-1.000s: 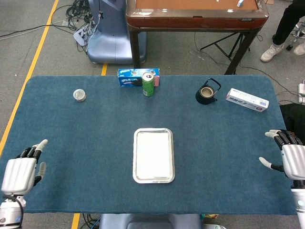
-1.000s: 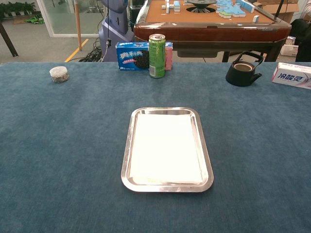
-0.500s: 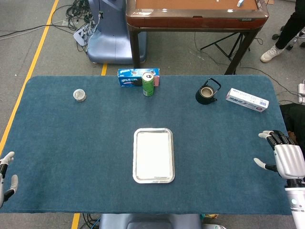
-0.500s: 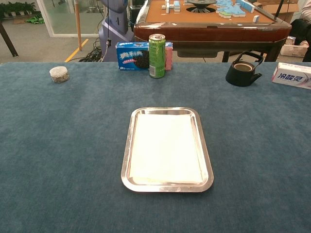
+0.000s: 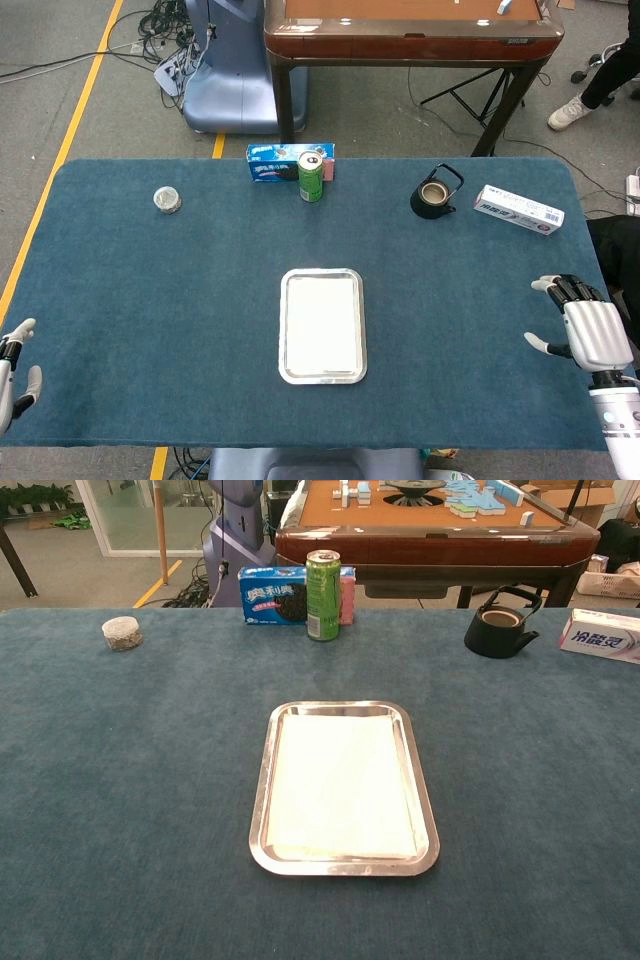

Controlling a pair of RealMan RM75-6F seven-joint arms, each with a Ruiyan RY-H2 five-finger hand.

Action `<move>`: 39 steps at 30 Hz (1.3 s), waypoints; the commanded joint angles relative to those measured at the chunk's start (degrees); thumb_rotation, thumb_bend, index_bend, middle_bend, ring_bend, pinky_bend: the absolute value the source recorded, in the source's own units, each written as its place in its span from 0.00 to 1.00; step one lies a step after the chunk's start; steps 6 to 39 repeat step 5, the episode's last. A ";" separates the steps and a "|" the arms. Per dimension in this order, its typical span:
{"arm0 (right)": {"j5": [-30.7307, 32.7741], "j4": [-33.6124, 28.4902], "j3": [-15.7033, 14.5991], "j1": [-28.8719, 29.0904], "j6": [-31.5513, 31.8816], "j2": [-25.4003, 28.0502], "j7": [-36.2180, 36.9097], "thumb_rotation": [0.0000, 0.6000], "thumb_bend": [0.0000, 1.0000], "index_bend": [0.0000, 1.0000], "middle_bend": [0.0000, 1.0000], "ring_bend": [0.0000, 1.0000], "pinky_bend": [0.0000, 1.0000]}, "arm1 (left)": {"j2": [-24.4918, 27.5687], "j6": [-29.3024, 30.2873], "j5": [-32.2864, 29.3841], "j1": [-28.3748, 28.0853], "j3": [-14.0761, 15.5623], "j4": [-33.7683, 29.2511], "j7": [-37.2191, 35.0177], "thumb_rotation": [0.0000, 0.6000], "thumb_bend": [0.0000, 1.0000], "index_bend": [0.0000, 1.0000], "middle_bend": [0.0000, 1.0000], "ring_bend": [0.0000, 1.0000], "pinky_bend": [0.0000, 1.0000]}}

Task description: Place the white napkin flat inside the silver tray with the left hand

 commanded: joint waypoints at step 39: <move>0.07 -0.17 0.06 0.85 -1.00 0.08 0.26 1.00 0.09 0.29 0.27 0.17 0.26 | -0.36 -1.28 1.18 1.52 -1.23 -0.08 1.47 1.00 0.48 0.16 0.27 0.27 0.47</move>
